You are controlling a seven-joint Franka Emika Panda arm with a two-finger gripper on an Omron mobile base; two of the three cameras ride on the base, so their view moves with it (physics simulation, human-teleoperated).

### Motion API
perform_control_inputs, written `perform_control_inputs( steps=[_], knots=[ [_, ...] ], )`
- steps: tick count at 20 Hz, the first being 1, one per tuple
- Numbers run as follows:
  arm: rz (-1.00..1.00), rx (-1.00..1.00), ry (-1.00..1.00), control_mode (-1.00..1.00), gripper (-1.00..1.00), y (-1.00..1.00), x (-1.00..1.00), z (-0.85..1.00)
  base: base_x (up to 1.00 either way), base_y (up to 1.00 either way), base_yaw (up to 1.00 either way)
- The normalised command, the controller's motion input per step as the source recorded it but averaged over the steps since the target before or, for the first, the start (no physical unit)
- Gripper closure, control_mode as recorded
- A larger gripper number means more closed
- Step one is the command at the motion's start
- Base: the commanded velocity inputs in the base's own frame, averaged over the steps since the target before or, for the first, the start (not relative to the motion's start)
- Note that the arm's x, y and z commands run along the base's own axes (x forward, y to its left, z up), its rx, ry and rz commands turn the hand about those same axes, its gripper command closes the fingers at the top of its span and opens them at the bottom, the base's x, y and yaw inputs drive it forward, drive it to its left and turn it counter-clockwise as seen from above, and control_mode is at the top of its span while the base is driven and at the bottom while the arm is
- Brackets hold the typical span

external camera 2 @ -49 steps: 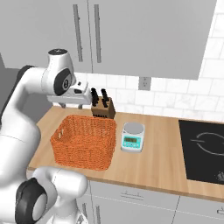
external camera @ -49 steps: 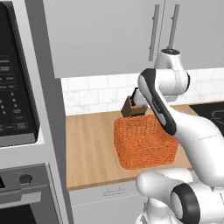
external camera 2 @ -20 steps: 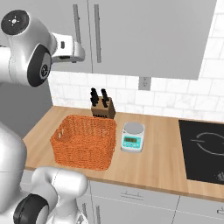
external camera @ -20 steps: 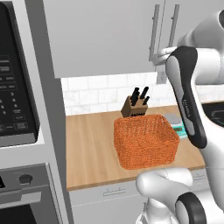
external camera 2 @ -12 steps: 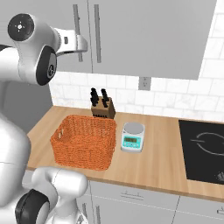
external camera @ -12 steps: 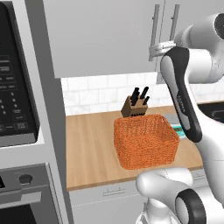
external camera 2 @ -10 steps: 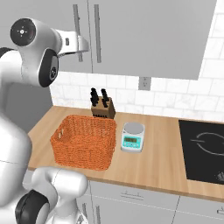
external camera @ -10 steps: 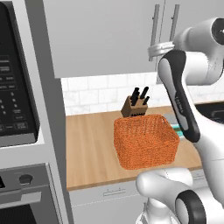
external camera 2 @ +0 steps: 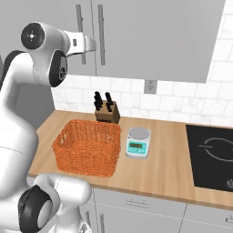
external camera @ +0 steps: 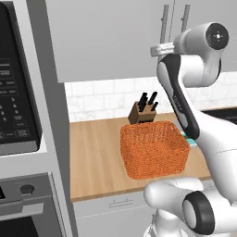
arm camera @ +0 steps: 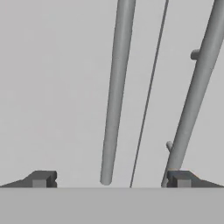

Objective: Open the cabinet, pick up the bread from the cabinet and place it in the basket. Then move the basket to the dining counter.

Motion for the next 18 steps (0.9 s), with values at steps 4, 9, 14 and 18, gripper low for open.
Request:
perform_control_inputs(
  steps=[4,9,14,18],
  knots=[
    [0.06,0.00,0.04,-1.00,-1.00,0.00,0.32,0.00,0.00,0.00,0.00],
    [0.06,0.00,0.01,-1.00,-1.00,0.00,0.41,0.00,0.00,0.00,0.00],
    [0.03,0.00,0.00,-1.00,-1.00,0.00,0.42,-0.05,0.00,0.00,0.00],
    [0.00,0.00,0.00,-1.00,-1.00,0.00,0.36,-0.02,0.00,0.00,0.00]
  ],
)
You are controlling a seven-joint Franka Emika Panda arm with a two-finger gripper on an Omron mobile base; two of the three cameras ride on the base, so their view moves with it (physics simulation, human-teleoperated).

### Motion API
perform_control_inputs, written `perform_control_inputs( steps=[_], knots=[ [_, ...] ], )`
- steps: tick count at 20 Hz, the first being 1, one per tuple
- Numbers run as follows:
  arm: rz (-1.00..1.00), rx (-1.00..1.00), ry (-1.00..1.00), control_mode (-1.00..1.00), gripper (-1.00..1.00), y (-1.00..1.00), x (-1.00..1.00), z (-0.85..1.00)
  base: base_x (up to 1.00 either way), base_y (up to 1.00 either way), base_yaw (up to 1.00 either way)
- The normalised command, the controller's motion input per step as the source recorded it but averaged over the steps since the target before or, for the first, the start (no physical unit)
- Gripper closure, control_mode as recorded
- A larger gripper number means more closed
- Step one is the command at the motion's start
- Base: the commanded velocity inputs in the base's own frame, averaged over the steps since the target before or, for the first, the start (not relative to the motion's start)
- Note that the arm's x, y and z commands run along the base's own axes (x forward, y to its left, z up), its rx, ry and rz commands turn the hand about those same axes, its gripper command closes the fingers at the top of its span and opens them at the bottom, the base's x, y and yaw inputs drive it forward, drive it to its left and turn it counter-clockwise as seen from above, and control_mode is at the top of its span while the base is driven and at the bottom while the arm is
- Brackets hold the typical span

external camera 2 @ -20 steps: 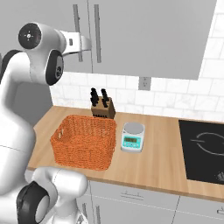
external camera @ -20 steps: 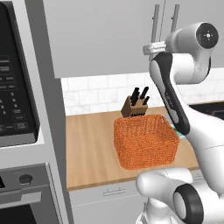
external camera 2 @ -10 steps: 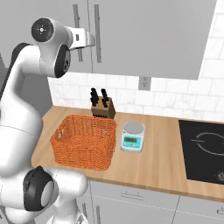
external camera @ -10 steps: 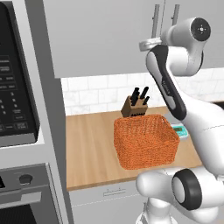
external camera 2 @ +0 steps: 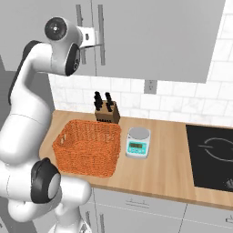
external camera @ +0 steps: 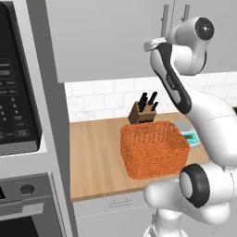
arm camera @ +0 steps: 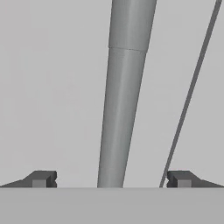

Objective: Open the cabinet, pick up the bread from the cabinet and place it in the basket. Then move the basket to the dining counter.

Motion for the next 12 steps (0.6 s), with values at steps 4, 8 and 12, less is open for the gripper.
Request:
perform_control_inputs(
  steps=[4,8,12],
  knots=[
    [0.00,0.00,0.00,-1.00,-1.00,0.07,0.42,0.00,0.00,0.00,0.00],
    [0.00,0.00,0.00,-1.00,-1.00,0.02,0.49,-0.03,0.00,0.00,0.00],
    [0.00,-0.01,0.00,-1.00,-1.00,0.07,0.62,-0.17,0.00,0.00,0.00]
  ],
)
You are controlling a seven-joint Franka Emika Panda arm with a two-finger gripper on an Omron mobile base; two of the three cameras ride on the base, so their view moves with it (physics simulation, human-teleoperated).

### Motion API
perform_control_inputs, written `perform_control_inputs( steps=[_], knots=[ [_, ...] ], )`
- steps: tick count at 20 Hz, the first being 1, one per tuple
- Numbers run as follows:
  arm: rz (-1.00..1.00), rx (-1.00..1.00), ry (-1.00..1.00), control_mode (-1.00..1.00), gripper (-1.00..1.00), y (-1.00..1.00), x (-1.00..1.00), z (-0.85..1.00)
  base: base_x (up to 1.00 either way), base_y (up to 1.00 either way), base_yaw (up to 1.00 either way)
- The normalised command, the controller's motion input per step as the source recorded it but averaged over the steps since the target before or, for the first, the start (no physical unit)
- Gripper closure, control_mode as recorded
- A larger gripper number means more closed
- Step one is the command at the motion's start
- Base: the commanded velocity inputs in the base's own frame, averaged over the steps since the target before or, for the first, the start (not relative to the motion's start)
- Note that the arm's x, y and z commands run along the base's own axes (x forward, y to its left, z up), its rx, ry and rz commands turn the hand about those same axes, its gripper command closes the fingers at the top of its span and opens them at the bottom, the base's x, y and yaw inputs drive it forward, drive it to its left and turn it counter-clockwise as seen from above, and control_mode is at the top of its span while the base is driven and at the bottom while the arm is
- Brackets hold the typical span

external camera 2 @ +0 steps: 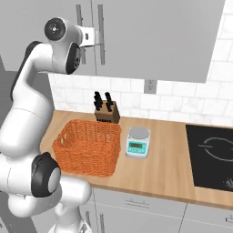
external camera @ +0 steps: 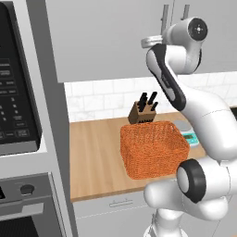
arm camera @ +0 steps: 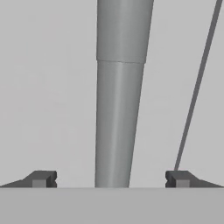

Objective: Open the cabinet, pick up the bread from the cabinet and place it in the basket. Then move the basket to the dining counter.

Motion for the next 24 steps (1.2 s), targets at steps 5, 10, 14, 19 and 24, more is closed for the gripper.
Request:
perform_control_inputs(
  steps=[5,10,14,19,24],
  knots=[
    [0.00,-0.04,0.00,-1.00,1.00,0.36,0.73,-0.40,0.00,0.00,0.00],
    [0.11,0.00,0.01,-1.00,1.00,0.97,0.31,-0.22,0.00,0.00,0.00],
    [0.24,0.01,0.02,-1.00,1.00,1.00,0.00,-0.01,0.00,0.00,0.00],
    [0.20,0.00,0.01,-1.00,1.00,1.00,-0.17,0.00,0.00,0.00,0.00],
    [0.10,0.00,0.11,-1.00,1.00,1.00,-0.47,0.06,0.00,0.00,0.00]
  ],
)
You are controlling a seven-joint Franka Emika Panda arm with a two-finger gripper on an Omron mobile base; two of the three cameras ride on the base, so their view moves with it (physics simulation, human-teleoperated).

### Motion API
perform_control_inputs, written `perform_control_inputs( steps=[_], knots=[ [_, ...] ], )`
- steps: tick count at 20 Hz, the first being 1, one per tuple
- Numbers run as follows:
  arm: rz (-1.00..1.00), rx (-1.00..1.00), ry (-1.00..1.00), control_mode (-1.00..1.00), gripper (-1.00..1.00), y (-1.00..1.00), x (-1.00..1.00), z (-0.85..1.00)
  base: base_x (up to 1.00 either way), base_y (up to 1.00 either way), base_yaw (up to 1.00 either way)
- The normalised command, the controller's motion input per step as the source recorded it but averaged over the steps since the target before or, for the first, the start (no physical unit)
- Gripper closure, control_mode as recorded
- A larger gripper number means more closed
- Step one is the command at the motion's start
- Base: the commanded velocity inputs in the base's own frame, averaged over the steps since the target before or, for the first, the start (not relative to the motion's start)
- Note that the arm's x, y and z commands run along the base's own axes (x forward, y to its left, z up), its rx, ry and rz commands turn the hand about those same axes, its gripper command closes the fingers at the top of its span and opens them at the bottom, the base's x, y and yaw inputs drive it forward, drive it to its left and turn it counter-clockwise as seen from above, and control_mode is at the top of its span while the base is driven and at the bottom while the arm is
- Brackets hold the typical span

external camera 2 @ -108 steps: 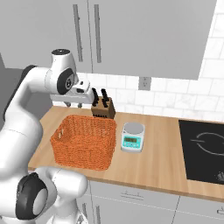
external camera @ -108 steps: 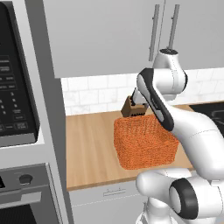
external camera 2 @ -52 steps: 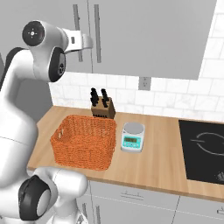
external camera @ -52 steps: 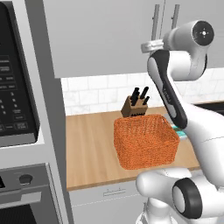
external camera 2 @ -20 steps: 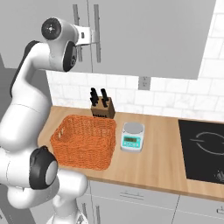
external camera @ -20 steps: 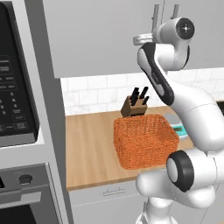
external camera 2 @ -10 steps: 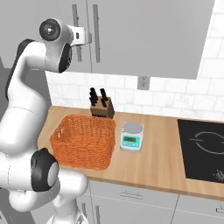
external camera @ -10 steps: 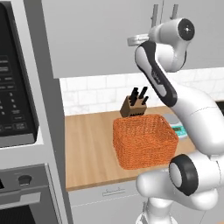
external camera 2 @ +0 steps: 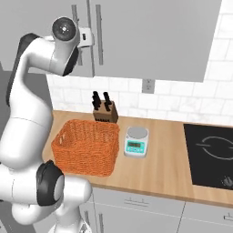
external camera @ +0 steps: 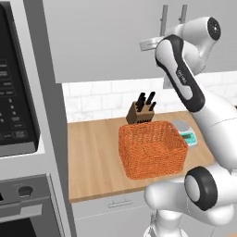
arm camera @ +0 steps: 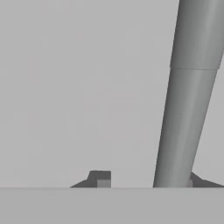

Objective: Open the cabinet, pick up the bread from the cabinet and place it in the basket. Then move the basket to the dining counter.

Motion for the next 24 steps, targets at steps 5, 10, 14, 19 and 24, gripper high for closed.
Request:
perform_control_inputs(
  steps=[5,10,14,19,24],
  knots=[
    [0.01,0.00,0.10,-1.00,1.00,1.00,-0.59,0.13,0.00,0.00,0.00],
    [0.00,0.00,-0.01,-1.00,1.00,1.00,-0.71,0.04,0.00,0.00,0.00],
    [-0.02,0.00,-0.14,-1.00,1.00,1.00,-0.82,-0.20,0.00,0.00,0.00],
    [-0.06,0.00,-0.07,-1.00,1.00,1.00,-0.70,-0.09,0.00,0.00,0.00],
    [-0.07,0.00,0.00,-1.00,1.00,1.00,-0.61,0.00,0.00,0.00,0.00]
  ],
)
